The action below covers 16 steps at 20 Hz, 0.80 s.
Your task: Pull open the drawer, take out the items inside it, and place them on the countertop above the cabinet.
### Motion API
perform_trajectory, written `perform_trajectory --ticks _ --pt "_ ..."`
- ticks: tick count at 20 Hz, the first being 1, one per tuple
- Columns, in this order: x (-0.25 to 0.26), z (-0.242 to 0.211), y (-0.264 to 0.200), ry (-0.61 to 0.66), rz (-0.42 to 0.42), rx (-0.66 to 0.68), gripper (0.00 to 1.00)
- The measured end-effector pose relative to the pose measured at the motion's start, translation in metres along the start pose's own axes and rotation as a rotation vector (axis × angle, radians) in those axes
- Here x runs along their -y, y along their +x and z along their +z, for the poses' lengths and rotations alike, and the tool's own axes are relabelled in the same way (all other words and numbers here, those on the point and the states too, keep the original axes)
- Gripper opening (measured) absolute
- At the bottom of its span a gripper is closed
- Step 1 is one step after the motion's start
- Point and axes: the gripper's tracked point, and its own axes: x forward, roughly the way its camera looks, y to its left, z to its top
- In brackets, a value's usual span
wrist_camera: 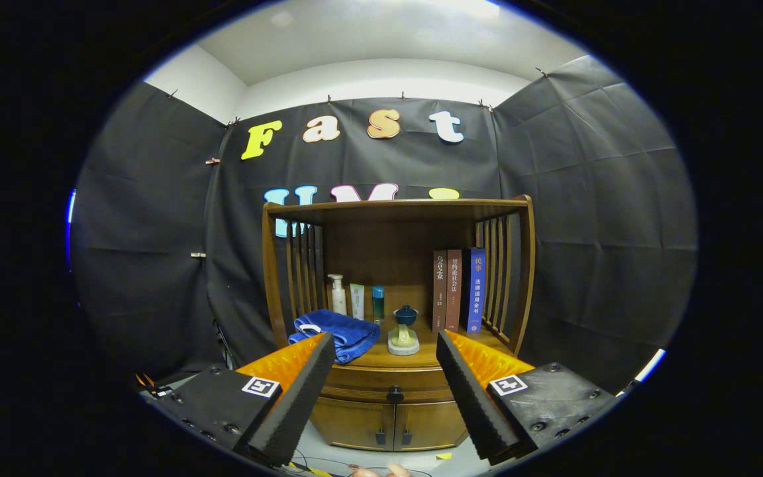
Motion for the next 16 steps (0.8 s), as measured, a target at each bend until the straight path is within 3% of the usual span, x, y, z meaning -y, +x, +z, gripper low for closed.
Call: perform_trajectory --ticks 16 --pt "-0.0091 -0.0085 -0.0027 -0.018 -0.012 -0.030 1.00"
